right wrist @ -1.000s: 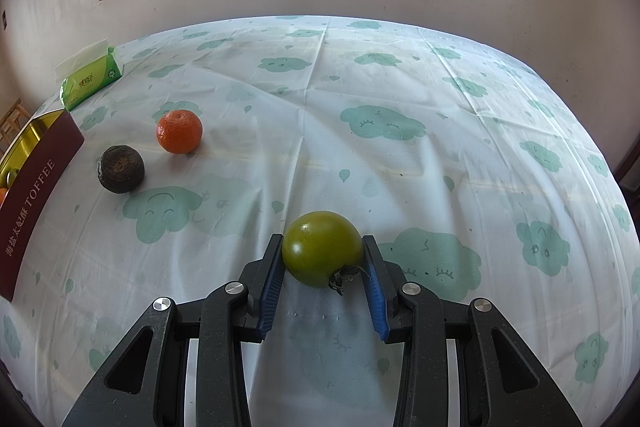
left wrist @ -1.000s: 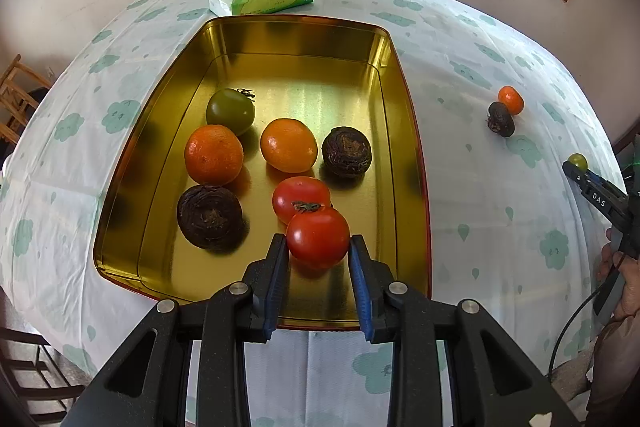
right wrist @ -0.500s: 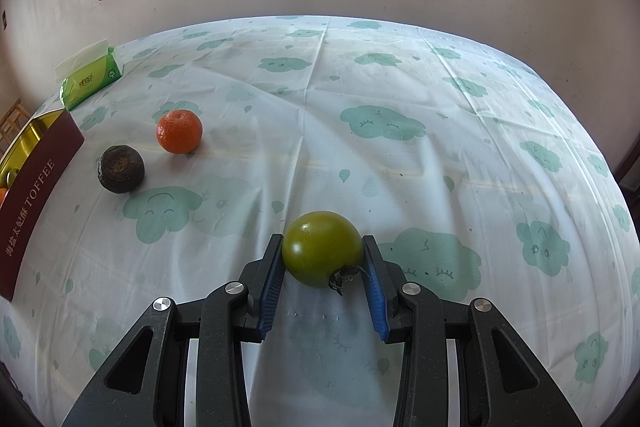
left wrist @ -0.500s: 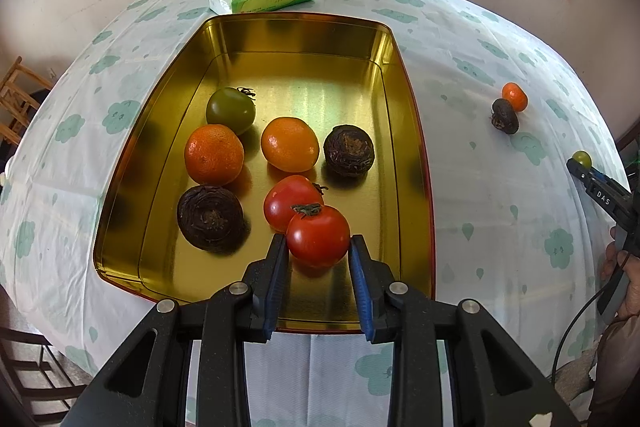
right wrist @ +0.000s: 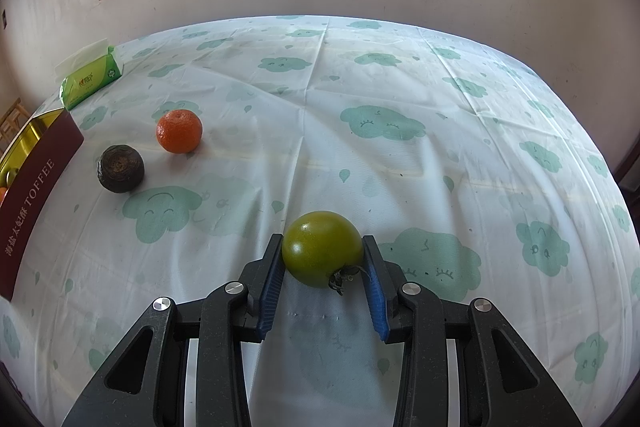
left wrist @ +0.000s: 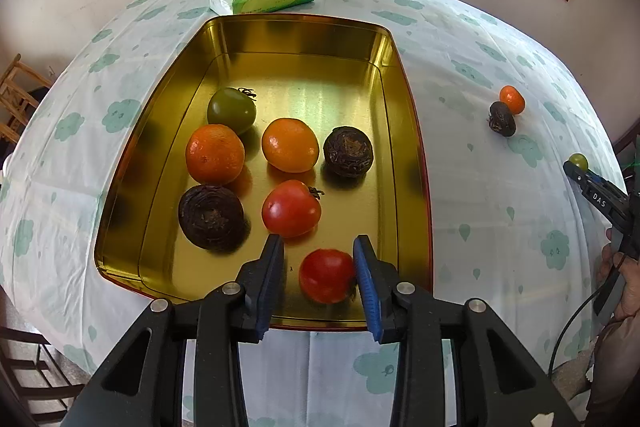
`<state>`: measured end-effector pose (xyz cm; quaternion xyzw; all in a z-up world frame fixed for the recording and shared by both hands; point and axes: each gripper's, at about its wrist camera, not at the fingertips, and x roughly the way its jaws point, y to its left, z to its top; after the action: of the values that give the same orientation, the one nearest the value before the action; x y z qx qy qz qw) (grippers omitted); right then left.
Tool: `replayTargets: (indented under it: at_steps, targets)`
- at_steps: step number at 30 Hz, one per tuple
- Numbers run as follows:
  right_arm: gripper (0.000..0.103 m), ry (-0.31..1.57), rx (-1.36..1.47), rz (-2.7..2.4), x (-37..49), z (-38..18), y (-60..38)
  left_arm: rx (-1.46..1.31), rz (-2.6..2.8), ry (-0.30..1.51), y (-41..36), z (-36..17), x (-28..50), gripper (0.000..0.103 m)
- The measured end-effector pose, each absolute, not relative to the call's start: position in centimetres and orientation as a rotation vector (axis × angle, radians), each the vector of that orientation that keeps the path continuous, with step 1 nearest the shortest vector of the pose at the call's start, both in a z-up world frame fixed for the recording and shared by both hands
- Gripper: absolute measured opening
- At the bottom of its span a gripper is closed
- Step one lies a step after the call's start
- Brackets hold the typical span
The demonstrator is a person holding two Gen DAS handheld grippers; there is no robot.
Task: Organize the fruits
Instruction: 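Carry the red tomato into the gold tray and open the left gripper, then withdraw the left gripper while the right gripper carries the green tomato toward the tray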
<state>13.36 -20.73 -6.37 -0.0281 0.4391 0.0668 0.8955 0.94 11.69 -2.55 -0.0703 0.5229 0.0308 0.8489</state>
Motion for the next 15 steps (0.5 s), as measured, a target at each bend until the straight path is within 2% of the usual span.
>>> replayTargets:
  at_steps: [11,15]
  targets:
    - [0.039,0.91,-0.059,0.138,13.4,-6.4,-20.7,-0.182,0.055,1.067,12.2,-1.6,0.4,0.035]
    - [0.039,0.911,-0.059,0.138,13.4,-6.4,-20.7,-0.175,0.063,1.031,12.4,-0.7,0.1,0.039]
